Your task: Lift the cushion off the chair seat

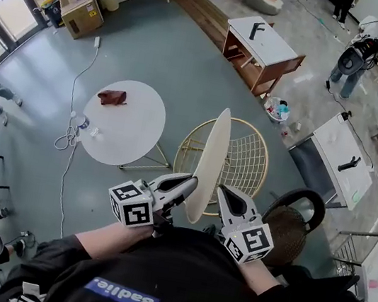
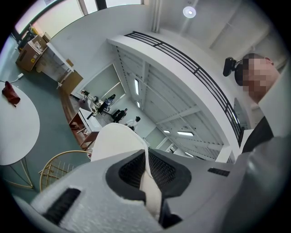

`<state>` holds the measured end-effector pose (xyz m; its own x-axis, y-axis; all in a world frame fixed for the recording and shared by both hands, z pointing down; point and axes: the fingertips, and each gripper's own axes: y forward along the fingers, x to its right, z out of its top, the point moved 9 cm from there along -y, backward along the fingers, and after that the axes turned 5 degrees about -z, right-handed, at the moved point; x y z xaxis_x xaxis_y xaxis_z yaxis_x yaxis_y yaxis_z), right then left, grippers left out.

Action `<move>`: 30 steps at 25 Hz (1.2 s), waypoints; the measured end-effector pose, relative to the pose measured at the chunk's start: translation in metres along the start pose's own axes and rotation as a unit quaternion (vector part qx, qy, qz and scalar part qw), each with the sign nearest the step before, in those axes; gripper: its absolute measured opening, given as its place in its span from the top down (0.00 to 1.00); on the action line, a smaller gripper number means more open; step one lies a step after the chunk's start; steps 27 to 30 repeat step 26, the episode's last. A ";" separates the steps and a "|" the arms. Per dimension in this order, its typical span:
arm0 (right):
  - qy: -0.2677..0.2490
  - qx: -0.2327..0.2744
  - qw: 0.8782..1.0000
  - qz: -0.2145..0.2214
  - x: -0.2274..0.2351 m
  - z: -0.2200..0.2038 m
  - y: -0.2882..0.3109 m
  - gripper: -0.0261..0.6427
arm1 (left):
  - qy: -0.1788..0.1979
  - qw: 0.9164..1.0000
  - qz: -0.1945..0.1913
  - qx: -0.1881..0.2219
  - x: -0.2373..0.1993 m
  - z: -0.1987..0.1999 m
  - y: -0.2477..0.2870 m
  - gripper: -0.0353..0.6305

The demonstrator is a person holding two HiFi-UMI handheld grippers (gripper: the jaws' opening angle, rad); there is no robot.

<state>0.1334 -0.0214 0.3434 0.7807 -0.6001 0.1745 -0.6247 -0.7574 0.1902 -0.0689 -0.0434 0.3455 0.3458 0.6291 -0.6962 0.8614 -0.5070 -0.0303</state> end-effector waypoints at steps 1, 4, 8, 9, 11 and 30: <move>0.000 0.000 1.000 0.000 -0.001 0.001 0.000 0.92 | -0.002 1.000 -0.001 0.000 0.000 0.001 -0.001 0.90; 0.001 0.000 1.000 -0.001 -0.003 0.001 0.001 0.92 | -0.009 1.000 0.001 -0.001 0.002 0.003 -0.002 0.90; 0.000 0.001 1.000 -0.001 -0.002 0.000 0.000 0.92 | -0.004 1.000 -0.004 -0.005 0.004 0.002 0.001 0.90; 0.001 0.001 1.000 -0.002 -0.002 0.000 -0.001 0.92 | -0.004 1.000 -0.005 -0.005 0.005 0.002 0.002 0.90; 0.001 0.000 1.000 -0.004 -0.001 0.001 -0.001 0.92 | -0.004 1.000 -0.007 -0.006 0.004 0.001 0.002 0.90; 0.003 -0.003 1.000 -0.010 0.001 0.000 -0.003 0.92 | -0.010 1.000 -0.008 -0.009 0.004 0.001 0.005 0.90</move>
